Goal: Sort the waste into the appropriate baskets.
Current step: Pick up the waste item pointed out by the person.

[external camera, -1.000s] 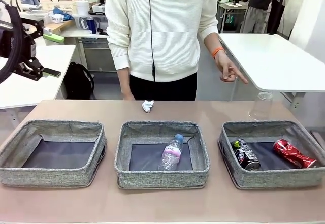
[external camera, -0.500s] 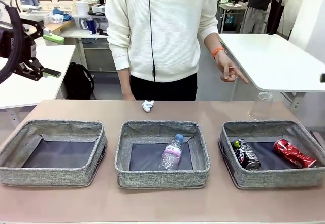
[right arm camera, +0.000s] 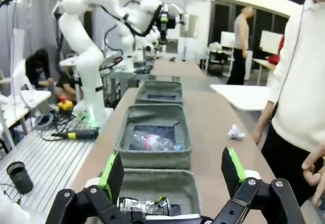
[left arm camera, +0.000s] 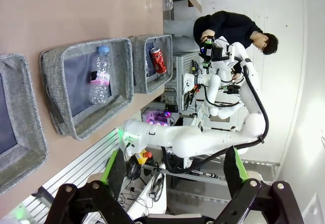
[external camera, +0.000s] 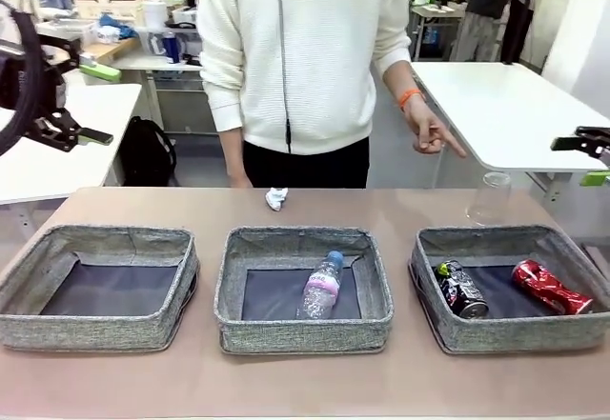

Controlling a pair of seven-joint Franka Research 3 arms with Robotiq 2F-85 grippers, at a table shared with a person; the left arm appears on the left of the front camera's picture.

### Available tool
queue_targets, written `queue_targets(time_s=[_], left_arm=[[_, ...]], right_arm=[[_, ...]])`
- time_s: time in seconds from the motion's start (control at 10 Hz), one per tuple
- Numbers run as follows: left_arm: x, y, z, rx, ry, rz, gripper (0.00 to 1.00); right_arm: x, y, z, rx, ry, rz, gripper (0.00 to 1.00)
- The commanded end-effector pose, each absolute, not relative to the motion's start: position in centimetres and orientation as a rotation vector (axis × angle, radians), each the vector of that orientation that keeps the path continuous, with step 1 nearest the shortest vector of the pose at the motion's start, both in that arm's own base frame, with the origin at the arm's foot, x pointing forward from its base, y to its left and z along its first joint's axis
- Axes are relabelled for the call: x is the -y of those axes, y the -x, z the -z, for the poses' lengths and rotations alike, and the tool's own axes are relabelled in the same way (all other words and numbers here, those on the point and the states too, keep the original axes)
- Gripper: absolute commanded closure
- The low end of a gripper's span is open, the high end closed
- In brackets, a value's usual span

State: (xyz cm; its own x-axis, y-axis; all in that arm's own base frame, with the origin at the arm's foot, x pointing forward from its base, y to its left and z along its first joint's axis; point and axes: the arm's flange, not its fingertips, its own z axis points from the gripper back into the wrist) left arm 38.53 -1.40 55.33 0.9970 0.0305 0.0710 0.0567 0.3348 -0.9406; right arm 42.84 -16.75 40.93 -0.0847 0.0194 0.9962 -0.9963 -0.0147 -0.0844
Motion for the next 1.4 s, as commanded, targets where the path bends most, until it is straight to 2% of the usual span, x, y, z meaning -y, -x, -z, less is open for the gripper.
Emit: queue_targets(time_s=[0.0,0.1,0.2,0.4,0.6,0.7,0.8,0.9,1.3], left_arm=[[1.4,-38.4,-55.6,0.079,1.231,0.021,0.00],[1.4,-38.4,-55.6,0.079,1.231,0.021,0.00],[1.4,-38.4,-55.6,0.079,1.231,0.021,0.00],[1.4,-38.4,-55.6,0.079,1.231,0.021,0.00],[1.4,-38.4,-55.6,0.079,1.231,0.021,0.00],[1.4,-38.4,-55.6,0.079,1.231,0.021,0.00],[1.4,-38.4,-55.6,0.079,1.231,0.021,0.00],[1.4,-38.4,-55.6,0.079,1.231,0.021,0.00],[1.4,-38.4,-55.6,0.079,1.231,0.021,0.00]], right_arm=[[16.3,-42.7,-41.1,1.250,-1.167,-1.294,0.00],[17.1,-42.8,-41.7,1.155,-0.971,-1.313,0.00],[18.8,-45.1,-39.8,1.147,-0.830,-1.188,0.00],[20.6,-48.4,-37.2,0.991,-0.499,-0.985,0.00],[22.8,-50.5,-35.3,1.024,-0.199,-0.884,0.00],[23.5,-47.7,-36.7,1.069,-0.504,-1.084,0.00],[23.5,-47.7,-36.7,1.069,-0.504,-1.084,0.00],[24.5,-49.3,-35.4,1.043,-0.347,-0.991,0.00],[25.8,-55.6,-32.4,1.032,-0.420,-1.046,0.00]])
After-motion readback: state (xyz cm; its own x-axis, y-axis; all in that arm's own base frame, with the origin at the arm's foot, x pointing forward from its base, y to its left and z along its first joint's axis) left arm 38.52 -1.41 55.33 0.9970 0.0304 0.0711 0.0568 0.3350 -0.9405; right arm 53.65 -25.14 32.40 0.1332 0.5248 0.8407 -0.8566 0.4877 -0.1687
